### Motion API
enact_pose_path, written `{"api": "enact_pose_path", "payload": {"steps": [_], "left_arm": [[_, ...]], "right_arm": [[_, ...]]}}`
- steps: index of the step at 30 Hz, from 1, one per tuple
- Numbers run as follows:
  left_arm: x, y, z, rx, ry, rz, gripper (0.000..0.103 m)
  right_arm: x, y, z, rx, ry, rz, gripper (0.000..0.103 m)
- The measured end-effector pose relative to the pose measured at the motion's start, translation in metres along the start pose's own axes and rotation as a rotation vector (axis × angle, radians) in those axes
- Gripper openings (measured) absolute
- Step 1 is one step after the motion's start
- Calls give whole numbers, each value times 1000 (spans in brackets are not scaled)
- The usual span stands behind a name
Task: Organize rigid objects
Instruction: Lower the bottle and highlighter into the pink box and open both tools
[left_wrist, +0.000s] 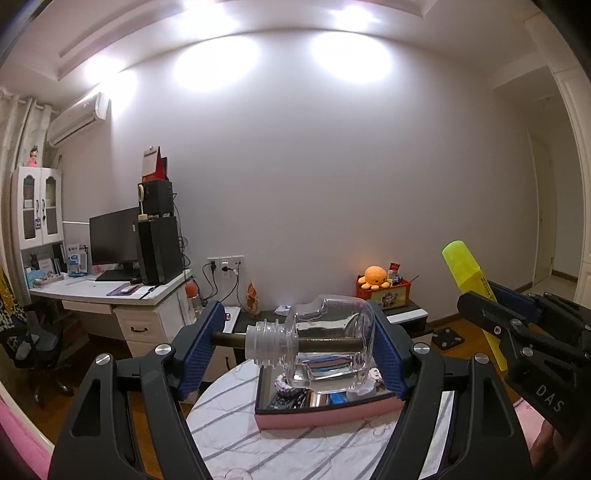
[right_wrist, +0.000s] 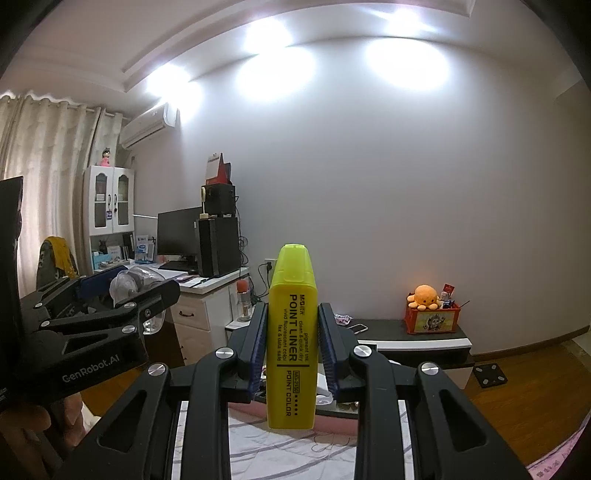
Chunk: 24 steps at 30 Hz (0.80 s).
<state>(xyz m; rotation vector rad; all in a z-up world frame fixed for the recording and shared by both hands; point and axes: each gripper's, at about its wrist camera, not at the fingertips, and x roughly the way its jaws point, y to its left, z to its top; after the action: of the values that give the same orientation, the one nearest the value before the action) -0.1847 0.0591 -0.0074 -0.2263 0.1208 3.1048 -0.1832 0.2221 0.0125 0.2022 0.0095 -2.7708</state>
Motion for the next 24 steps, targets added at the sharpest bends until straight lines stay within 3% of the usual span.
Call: {"api": "enact_pose_path", "payload": {"steps": [16, 24], "left_arm": [[106, -4, -7, 28, 86, -5, 77], [180, 0, -34, 20, 204, -36, 77]], "right_arm": [[88, -25, -9, 23, 81, 17, 28], [148, -43, -38, 44, 190, 21, 28]]}}
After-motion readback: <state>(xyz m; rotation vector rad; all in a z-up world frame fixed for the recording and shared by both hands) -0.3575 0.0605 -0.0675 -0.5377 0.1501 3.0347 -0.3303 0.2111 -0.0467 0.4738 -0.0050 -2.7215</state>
